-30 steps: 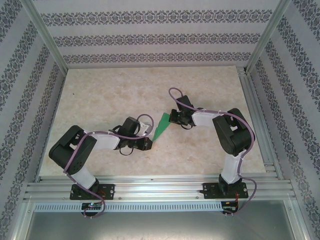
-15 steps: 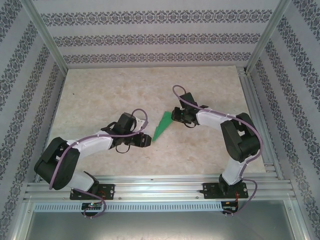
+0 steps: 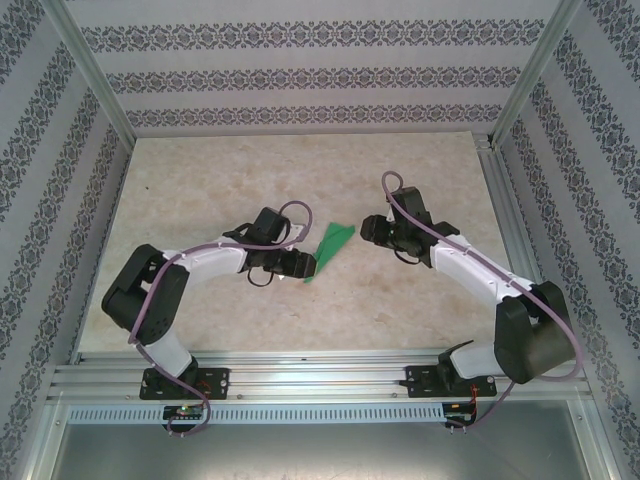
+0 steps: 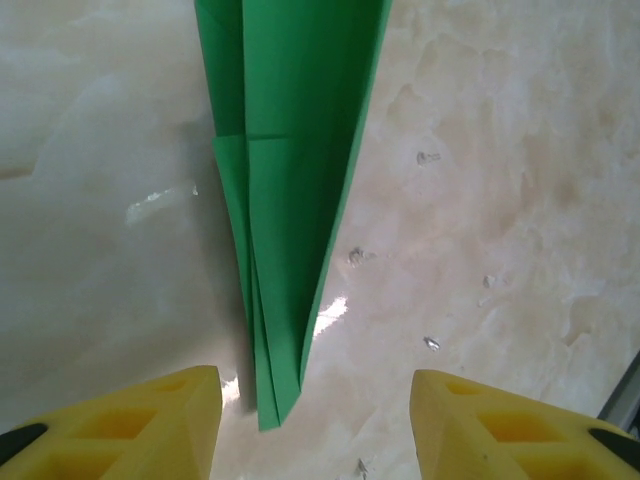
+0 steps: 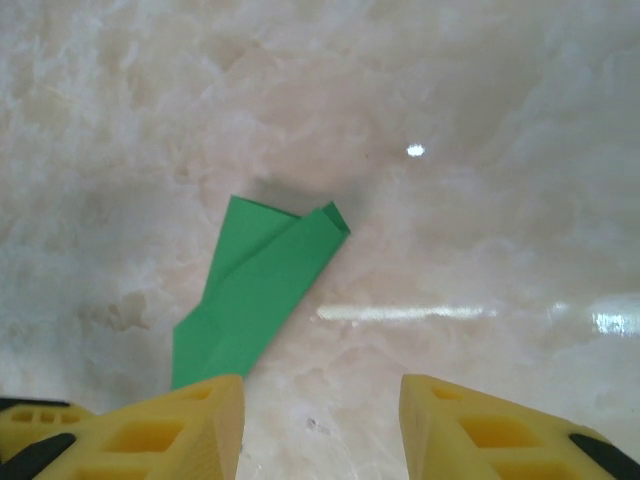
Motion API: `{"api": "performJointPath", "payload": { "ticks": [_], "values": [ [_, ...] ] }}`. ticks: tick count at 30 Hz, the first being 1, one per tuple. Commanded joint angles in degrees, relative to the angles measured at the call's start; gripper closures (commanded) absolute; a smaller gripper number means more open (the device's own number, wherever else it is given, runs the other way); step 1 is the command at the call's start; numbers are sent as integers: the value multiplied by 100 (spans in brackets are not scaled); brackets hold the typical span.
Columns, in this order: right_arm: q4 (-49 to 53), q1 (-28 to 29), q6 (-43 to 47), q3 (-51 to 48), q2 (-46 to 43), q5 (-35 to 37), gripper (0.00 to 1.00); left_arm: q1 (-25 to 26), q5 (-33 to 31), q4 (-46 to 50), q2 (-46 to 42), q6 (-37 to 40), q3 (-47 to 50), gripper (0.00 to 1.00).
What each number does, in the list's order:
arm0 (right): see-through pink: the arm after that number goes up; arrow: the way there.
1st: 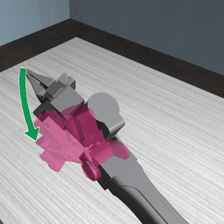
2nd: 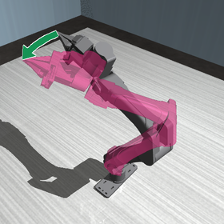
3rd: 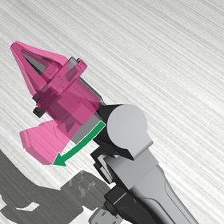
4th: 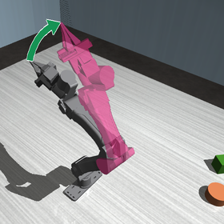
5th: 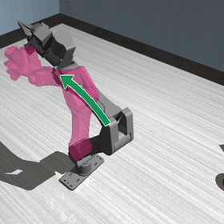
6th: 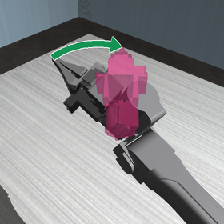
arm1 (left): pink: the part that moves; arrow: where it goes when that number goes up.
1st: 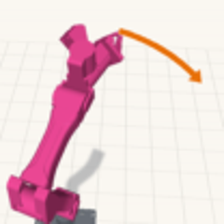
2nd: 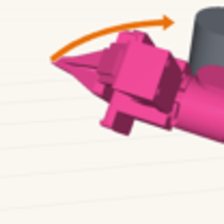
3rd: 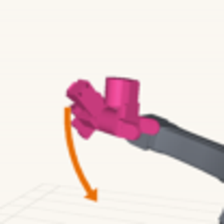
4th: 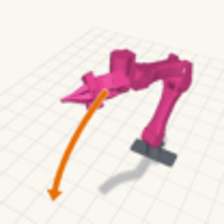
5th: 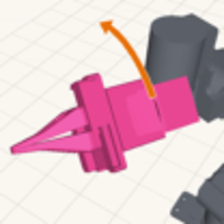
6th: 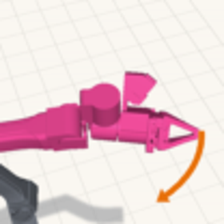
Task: Fold a paper plane with a square sheet of paper (fold left side to right side)
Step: Fold the wing for the fifth time at the center of the table, then turn over the paper plane at the center of the table.
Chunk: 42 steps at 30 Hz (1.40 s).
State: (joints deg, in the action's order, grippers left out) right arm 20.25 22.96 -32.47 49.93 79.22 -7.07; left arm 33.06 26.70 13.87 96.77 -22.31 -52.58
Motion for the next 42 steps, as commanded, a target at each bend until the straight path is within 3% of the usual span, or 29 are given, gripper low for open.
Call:
{"api": "performJointPath", "payload": {
  "ticks": [1, 8, 19, 32, 36, 42],
  "values": [
    [70, -54, -111, -225, -243, -257, 55, 0, -265, 87, 220, 188, -321, 48],
    [-7, -107, -146, -469, -341, -319, 55, -47, -372, -111, 470, 62, -410, 66],
    [-105, -108, -190, -493, -240, -391, 55, -53, -92, -415, 1084, 3, -618, 64],
    [-241, -142, -340, -486, -218, -598, 55, -35, 415, -734, 816, 180, -444, 93],
    [-195, -154, -975, -414, -457, -818, 55, 90, 161, -527, 407, 493, -371, 99],
    [-514, -222, -3403, -565, -833, -1714, 55, 580, -1281, -195, -546, 1057, -144, 100]
  ]
}}
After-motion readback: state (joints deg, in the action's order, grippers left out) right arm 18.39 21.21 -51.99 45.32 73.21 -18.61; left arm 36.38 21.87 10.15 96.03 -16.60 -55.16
